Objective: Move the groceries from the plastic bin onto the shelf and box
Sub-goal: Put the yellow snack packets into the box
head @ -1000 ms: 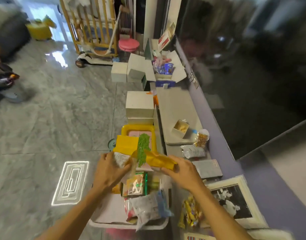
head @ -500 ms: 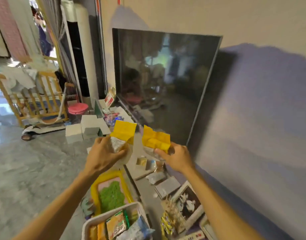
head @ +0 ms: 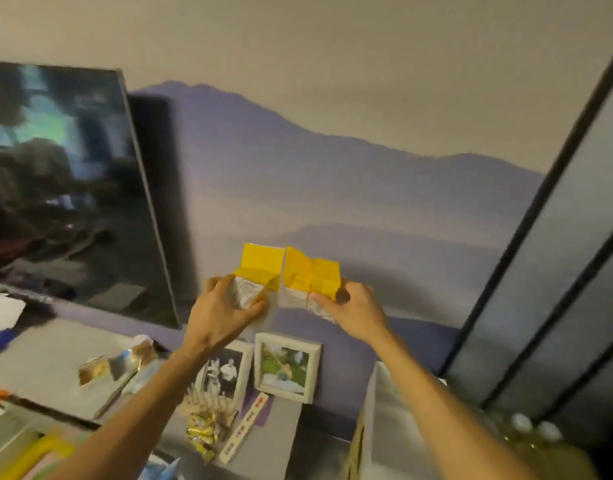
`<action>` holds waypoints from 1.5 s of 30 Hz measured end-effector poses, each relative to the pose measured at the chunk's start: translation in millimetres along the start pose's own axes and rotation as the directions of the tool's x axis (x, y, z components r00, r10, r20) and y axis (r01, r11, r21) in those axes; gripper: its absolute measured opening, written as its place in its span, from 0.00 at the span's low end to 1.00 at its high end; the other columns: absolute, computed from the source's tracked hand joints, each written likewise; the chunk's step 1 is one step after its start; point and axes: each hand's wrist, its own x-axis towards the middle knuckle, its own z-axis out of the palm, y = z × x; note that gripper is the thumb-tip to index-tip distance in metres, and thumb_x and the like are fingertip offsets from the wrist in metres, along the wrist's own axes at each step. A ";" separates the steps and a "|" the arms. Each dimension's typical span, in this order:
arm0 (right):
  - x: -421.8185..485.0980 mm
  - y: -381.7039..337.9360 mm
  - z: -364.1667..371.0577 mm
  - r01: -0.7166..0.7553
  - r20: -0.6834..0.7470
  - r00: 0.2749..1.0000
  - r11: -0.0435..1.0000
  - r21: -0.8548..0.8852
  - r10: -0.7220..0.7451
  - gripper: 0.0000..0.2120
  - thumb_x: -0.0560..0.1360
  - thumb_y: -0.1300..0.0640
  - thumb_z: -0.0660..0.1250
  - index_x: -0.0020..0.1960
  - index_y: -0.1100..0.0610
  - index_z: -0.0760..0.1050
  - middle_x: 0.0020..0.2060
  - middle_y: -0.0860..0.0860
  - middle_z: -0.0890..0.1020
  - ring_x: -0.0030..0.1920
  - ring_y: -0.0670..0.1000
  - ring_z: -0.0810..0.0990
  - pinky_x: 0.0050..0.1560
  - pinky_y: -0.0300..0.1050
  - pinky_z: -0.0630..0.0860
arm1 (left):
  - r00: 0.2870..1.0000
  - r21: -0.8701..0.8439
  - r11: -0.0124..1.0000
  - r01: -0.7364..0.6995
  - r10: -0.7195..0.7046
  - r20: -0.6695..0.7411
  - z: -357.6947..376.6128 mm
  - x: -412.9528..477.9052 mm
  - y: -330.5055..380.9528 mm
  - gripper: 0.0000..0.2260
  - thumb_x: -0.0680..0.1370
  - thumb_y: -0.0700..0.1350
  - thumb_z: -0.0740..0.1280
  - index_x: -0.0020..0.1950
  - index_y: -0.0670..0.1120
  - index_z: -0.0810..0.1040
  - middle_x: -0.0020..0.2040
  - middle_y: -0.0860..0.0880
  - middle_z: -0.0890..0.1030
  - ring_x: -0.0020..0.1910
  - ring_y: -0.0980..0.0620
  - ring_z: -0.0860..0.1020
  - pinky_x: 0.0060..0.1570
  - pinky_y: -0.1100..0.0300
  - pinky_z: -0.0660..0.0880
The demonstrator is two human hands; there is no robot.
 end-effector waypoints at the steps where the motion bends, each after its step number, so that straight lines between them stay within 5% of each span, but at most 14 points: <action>1: -12.4 17.4 -23.2 -0.040 -0.034 0.999 0.999 -0.020 0.039 0.18 0.77 0.35 0.74 0.49 0.50 0.84 0.38 0.45 0.86 0.40 0.46 0.84 0.39 0.47 0.77 | 0.999 -0.017 0.999 -0.028 0.029 0.042 21.6 0.3 19.2 0.26 0.70 0.69 0.75 0.60 0.54 0.79 0.56 0.53 0.76 0.51 0.51 0.78 0.51 0.52 0.78; 8: -83.5 151.1 -142.8 -0.247 -0.215 0.950 0.966 -0.073 0.226 0.18 0.78 0.37 0.74 0.44 0.51 0.80 0.36 0.45 0.83 0.38 0.50 0.83 0.37 0.46 0.74 | 0.960 -0.079 0.990 -0.115 0.131 0.249 169.1 -19.3 144.5 0.36 0.70 0.72 0.72 0.71 0.51 0.76 0.66 0.48 0.75 0.60 0.48 0.79 0.55 0.56 0.76; 12: -102.3 223.6 -162.7 -0.302 -0.186 0.939 0.952 -0.053 0.288 0.19 0.78 0.35 0.73 0.52 0.51 0.84 0.42 0.46 0.86 0.41 0.47 0.82 0.38 0.39 0.72 | 0.945 -0.065 0.997 -0.031 0.050 0.324 245.0 -43.8 175.4 0.41 0.67 0.77 0.69 0.71 0.52 0.74 0.68 0.48 0.74 0.61 0.45 0.80 0.59 0.50 0.79; 21: -110.4 367.1 -76.2 -0.514 -0.162 0.843 0.857 0.039 0.513 0.18 0.77 0.34 0.73 0.42 0.48 0.76 0.32 0.40 0.77 0.35 0.40 0.76 0.36 0.38 0.68 | 0.909 0.048 0.987 0.152 -0.159 0.386 413.0 -63.6 142.8 0.42 0.66 0.79 0.66 0.70 0.53 0.72 0.67 0.49 0.73 0.64 0.43 0.78 0.60 0.47 0.79; 26: -118.0 435.7 -3.1 -0.568 -0.300 0.790 0.822 -0.031 0.535 0.29 0.75 0.25 0.65 0.39 0.51 0.79 0.32 0.44 0.80 0.36 0.47 0.81 0.40 0.49 0.81 | 0.909 0.150 0.981 0.121 -0.170 0.380 495.9 -69.8 105.0 0.43 0.68 0.80 0.63 0.71 0.50 0.69 0.66 0.47 0.74 0.62 0.42 0.78 0.57 0.43 0.80; 32: -120.3 462.9 46.2 -0.557 -0.444 0.795 0.789 -0.261 0.414 0.22 0.77 0.31 0.70 0.49 0.50 0.87 0.44 0.46 0.87 0.63 0.59 0.80 0.63 0.63 0.73 | 0.948 0.296 0.954 -0.045 -0.052 0.313 538.4 -79.7 66.0 0.43 0.70 0.78 0.61 0.72 0.47 0.69 0.63 0.44 0.77 0.59 0.39 0.79 0.59 0.42 0.76; 40: -124.7 498.6 76.8 -0.527 -0.372 0.843 0.738 -0.422 0.389 0.22 0.79 0.37 0.72 0.63 0.52 0.83 0.62 0.51 0.85 0.72 0.62 0.74 0.68 0.69 0.69 | 0.937 0.432 0.889 -0.151 -0.010 0.349 575.9 -76.5 39.5 0.42 0.73 0.78 0.57 0.74 0.46 0.70 0.73 0.44 0.74 0.75 0.40 0.66 0.72 0.37 0.62; 45: -123.1 495.4 68.8 -0.534 -0.292 0.842 0.775 -0.338 0.454 0.25 0.79 0.33 0.69 0.62 0.52 0.82 0.60 0.52 0.86 0.67 0.59 0.80 0.67 0.66 0.74 | 0.914 0.391 0.904 -0.172 -0.001 0.405 571.6 -75.4 35.0 0.47 0.72 0.80 0.59 0.79 0.48 0.65 0.76 0.44 0.70 0.77 0.41 0.64 0.75 0.36 0.60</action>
